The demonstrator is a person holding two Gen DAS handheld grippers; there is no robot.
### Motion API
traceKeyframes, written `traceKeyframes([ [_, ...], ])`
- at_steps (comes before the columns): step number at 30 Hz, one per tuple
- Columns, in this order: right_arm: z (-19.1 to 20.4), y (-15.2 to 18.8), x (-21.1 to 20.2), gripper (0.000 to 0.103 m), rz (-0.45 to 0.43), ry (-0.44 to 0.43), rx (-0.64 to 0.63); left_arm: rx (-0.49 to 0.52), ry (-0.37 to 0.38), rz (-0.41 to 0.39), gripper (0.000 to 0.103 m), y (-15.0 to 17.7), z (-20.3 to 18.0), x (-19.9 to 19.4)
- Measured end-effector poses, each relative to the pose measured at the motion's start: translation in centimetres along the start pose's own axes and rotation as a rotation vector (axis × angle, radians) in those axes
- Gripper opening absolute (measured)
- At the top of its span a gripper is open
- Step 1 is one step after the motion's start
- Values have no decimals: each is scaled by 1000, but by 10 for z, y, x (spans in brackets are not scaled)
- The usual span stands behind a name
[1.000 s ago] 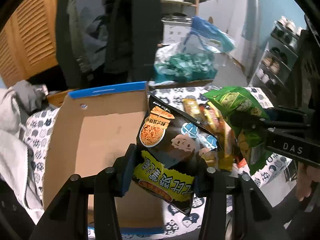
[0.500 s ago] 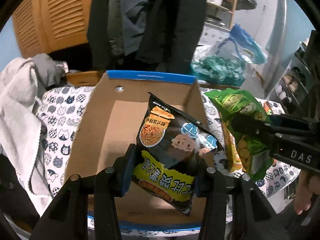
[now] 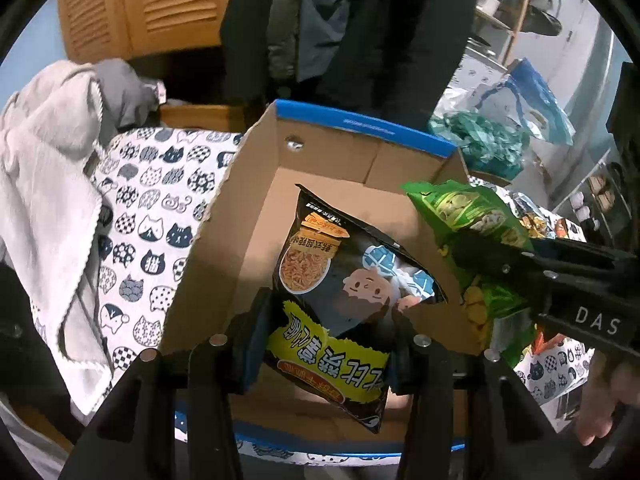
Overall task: Organize snacks
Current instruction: 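Open the left gripper over the box while the right gripper releases the green bag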
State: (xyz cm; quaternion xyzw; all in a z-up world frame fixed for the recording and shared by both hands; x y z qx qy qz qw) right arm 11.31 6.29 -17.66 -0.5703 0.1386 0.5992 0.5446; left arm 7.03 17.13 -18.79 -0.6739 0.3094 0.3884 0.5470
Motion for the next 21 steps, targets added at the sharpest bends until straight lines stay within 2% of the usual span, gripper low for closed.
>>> traceKeyframes([
  [5,7,-1,8,33,13,-24,-3,-4,-34,34,49,7,8,5],
  [7,9,-2,6,46,8,-27,-7,-11,-32,42,52,7,9,5],
  [8,8,-2,5,49,2,-24,-10,-17,-34,47,60,7,9,6],
  [10,7,-4,1,56,-11,-15,-11,-26,-41,44,71,5,9,5],
  [16,-3,-6,-16,72,-41,2,10,-3,-51,19,76,0,-2,-1],
  [21,-18,-4,-33,74,-63,33,20,32,-31,7,78,-3,-22,-5],
])
Point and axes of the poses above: each gripper's, at about its wrist camera, not at the fingertips, and x roughly the way its jaws point, z to its left, y to its underside, the point moved 9 cm from there along x, roughly the way its jaws point, and after that the axes turned 2 degrees about -y, right-handed, at the moved point
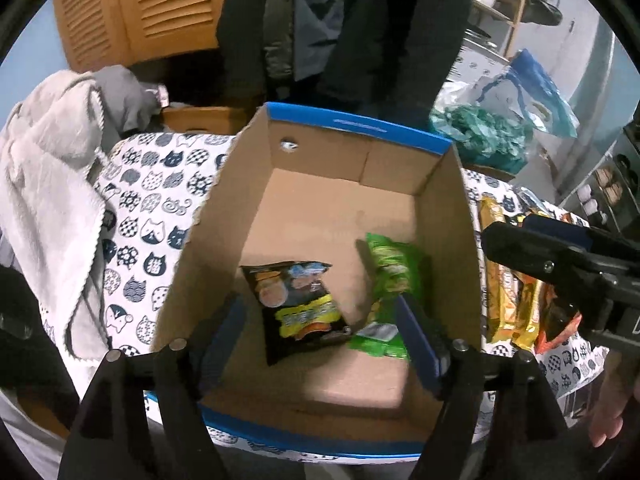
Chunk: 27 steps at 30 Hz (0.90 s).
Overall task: Organize snacks
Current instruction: 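Open the left gripper over the box while the right gripper releases the green bag, then grasp the long yellow snack bar with the left gripper while the right grasps the orange bag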
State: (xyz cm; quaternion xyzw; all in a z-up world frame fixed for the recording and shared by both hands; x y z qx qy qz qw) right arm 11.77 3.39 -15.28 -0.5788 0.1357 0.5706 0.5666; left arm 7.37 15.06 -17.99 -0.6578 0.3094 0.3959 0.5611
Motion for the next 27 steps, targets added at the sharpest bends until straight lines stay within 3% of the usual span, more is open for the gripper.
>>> traceKeyframes([
  [13,-91,18,-52,75,-44,124,130,136,40,15,79,6,-65,-1],
  [27,-190,48,-92,75,-68,215,312,200,96,37,80,6,-123,2],
])
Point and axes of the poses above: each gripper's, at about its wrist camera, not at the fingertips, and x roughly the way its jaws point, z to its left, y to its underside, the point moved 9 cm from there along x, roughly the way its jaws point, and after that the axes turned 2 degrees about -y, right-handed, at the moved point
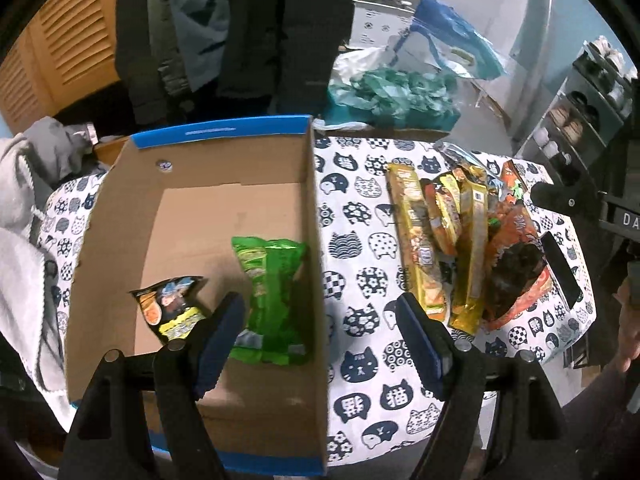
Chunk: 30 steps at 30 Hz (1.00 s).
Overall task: Organize snacks
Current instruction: 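Grasp the long yellow snack bar with the left gripper while the right grasps the orange bag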
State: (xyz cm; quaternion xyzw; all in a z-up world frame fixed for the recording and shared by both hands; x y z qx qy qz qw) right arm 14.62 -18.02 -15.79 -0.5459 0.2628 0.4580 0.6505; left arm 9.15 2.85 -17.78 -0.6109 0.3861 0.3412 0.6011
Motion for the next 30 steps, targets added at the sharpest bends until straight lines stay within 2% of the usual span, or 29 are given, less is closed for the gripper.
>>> traceKeyframes([
  [9,-48,11,9,76,51,69,81,-9,40,16,80,-13,-29,14],
  [18,-93,27,38,76,121,129,199,-26,72,55,80,-24,-53,40],
  [24,-103,36,58,76,164,118,248,0,80,85,80,-26,-70,62],
  [30,-107,37,69,76,162,156,220,-1,103,126,80,-25,-85,86],
])
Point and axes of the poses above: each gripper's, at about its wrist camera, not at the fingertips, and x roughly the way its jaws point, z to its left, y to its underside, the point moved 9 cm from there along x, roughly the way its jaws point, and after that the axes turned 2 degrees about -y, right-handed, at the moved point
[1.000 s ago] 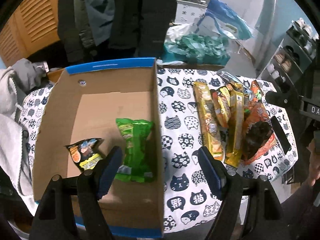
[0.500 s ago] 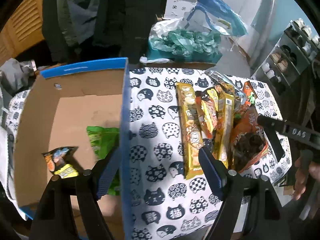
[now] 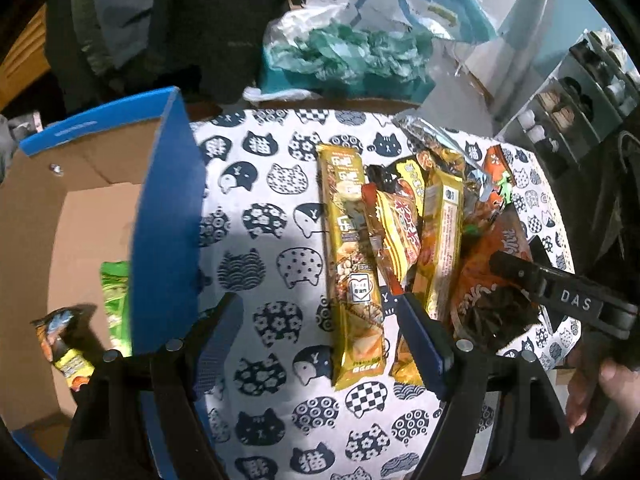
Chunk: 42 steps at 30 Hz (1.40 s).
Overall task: Organize snacks
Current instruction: 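Grasp the long yellow snack bar with the left gripper while the right grasps the orange bag, then lift and carry the yellow bar and orange bag over the box with both grippers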
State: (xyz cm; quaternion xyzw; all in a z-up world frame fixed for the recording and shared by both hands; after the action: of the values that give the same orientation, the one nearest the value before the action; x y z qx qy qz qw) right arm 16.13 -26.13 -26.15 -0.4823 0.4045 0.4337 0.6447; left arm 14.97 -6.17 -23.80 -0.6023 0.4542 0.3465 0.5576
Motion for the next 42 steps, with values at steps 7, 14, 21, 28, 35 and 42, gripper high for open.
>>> traceKeyframes([
  [7,-19,9,9,76,54,-73,127,15,7,42,80,2,-11,24],
  [14,-5,11,23,76,82,-88,108,13,7,83,80,2,-16,45],
  [21,9,18,50,77,133,-69,-13,2,11,119,84,5,-19,64],
  [28,11,19,48,60,117,-123,-58,3,4,142,85,4,-23,81],
  [35,9,21,34,55,70,-104,-123,62,-7,104,76,4,-31,90],
  [42,-1,14,12,55,9,-112,-140,66,-38,67,33,3,-25,85],
])
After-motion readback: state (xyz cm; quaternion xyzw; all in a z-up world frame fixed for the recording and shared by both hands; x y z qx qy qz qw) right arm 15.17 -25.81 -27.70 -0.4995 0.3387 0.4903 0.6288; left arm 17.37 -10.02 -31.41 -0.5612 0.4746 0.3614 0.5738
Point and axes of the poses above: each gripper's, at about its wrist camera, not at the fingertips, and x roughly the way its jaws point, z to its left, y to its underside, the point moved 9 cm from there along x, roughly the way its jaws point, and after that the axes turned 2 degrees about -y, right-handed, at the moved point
